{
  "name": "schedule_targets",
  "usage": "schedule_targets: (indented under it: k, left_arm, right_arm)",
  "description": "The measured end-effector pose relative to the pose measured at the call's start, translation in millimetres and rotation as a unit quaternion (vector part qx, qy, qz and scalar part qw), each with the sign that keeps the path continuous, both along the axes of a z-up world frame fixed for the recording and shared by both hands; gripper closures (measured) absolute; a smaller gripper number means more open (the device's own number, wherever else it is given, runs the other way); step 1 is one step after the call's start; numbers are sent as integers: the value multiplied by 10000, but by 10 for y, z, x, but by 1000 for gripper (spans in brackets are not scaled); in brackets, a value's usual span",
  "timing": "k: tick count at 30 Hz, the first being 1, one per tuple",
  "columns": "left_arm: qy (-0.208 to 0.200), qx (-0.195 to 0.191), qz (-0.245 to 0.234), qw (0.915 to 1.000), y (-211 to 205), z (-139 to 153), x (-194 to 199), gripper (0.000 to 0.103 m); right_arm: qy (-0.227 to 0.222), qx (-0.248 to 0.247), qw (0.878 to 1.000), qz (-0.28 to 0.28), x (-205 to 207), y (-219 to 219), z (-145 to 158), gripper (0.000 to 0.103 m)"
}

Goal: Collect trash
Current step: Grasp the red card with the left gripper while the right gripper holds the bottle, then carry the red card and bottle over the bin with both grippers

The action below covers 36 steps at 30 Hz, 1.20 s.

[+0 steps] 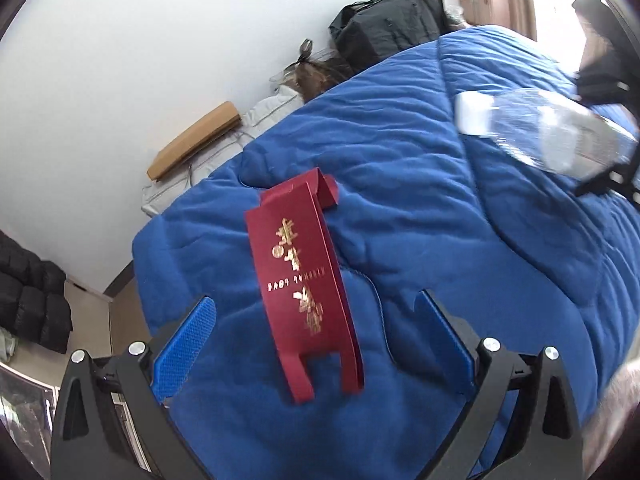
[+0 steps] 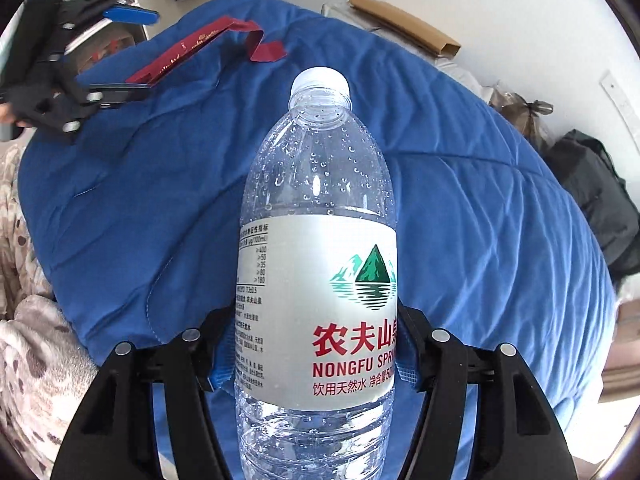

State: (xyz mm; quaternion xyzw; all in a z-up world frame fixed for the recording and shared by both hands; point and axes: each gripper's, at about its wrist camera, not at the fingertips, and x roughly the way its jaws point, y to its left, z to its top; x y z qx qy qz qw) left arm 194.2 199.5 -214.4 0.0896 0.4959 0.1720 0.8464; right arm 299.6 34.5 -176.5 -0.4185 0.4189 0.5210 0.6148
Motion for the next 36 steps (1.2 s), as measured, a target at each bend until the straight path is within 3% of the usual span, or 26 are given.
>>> schedule_targets:
  k: [4, 5, 7, 8, 16, 23, 29, 36]
  left_arm:
    - [11, -149, 294, 9995, 163, -148, 216, 8]
    - [-4, -208, 347, 9992, 202, -156, 240, 26]
    - [27, -523, 496, 9974, 303, -144, 243, 52]
    - [-5, -679, 522, 9963, 349, -117, 221, 58]
    - [-260, -690, 149, 9972, 309, 174, -40, 63]
    - [-639, -104, -90, 9979, 90, 588, -366, 63]
    - [-901, -34, 5, 9959, 158, 831, -755, 63]
    - [-1018, 22, 315, 9943, 428, 914, -1312, 63]
  right_arm:
    - [20, 82, 10000, 31, 13, -175, -64, 42]
    - [10, 83, 10000, 38, 5, -211, -69, 42]
    - [-21, 85, 9999, 89, -32, -184, -39, 42]
    - [-65, 111, 9998, 124, -33, -208, -31, 42]
    - [-161, 393, 9989, 190, -151, -50, 107, 42]
    - [-251, 536, 9981, 195, -217, 51, 285, 42]
    - [-296, 661, 9969, 308, -451, 122, 485, 42]
    - [-319, 761, 9934, 794, -937, 537, 648, 42]
